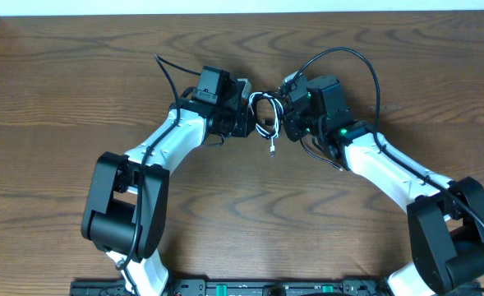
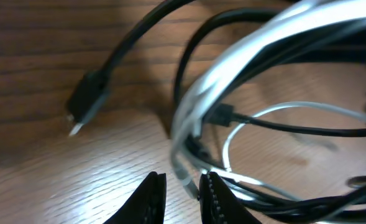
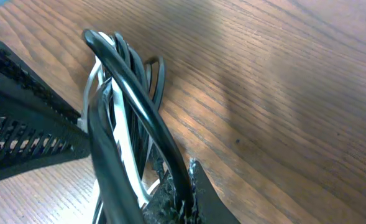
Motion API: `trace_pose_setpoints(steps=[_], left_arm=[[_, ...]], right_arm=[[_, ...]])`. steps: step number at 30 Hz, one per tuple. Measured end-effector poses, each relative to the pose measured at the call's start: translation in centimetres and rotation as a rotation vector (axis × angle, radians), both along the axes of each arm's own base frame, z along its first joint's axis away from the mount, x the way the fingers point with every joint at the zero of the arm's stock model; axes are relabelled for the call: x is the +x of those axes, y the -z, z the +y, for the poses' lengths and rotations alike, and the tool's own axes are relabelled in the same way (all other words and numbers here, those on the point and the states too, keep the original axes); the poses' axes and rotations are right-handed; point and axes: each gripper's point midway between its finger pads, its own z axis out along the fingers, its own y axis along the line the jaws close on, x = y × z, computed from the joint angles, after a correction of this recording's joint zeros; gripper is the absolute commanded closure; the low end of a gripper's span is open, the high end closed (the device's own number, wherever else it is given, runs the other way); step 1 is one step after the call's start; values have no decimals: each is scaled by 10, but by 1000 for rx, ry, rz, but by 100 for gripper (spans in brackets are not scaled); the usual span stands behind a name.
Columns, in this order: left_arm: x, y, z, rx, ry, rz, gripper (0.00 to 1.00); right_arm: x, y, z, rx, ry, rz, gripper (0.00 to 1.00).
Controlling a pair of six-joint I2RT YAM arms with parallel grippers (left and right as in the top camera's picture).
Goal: Untangle cables
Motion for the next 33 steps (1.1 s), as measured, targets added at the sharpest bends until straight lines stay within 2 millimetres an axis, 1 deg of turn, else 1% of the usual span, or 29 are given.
trace_pose_setpoints(steps=[3,5,16,22,26,27,33], left_arm=[[0,4,6,34,-16,2,78],[1,4,8,45,-21,-1,81],[8,5,13,76,-42,-31,81],[15,3,14,86,-53,-62,81],[18,2,15,92,-59,-74,81],[18,2,15,92,-59,-75,85],[23,9,16,100,-65,-82,85]], right_arm=[[0,0,0,0,0,1,98],[0,0,0,0,0,1,98],[-6,3,2,6,-18,27,98],[-14,10,2,3,-34,70,98],[-22,18,-1,-13,-35,116,98],[-23,19,-1,-14,-33,125,98],[-35,29,-6,-5,18,221,98]])
